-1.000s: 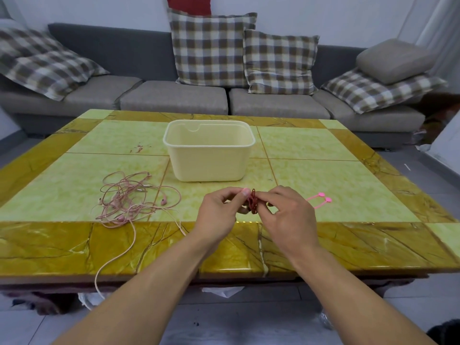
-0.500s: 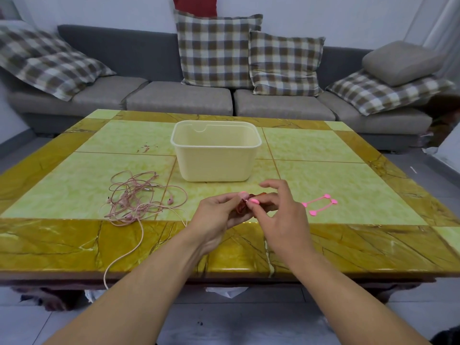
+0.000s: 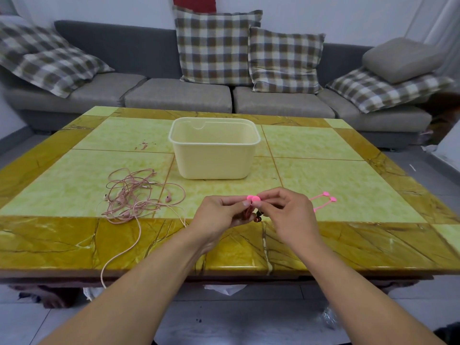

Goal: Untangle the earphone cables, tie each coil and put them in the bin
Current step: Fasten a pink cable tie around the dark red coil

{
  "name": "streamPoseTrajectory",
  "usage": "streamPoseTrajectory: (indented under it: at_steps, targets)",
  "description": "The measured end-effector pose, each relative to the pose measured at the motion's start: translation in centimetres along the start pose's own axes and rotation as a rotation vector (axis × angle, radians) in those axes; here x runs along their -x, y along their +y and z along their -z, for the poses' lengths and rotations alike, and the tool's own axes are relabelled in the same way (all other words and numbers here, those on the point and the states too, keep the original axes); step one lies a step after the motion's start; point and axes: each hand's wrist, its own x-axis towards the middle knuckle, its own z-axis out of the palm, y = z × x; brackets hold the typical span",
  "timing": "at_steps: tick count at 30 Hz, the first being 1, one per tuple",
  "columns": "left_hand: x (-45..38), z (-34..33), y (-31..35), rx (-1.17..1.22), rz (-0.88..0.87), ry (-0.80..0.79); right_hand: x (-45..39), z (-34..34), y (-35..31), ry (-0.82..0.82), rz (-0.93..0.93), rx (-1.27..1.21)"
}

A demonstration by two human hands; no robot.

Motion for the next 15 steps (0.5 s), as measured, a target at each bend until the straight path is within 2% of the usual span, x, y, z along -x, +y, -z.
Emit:
streamPoseTrajectory:
  at_steps: [7, 15]
  targets:
    - [0.61, -0.38, 0.01, 0.049, 0.067, -0.105, -0.64, 0.59, 0.75, -0.021, -0.014, -0.051]
    - [0.29, -0.64, -0.51, 0.161, 0.091, -0.038, -0.37, 0.43, 0.36, -0.036, 0.006, 0.025]
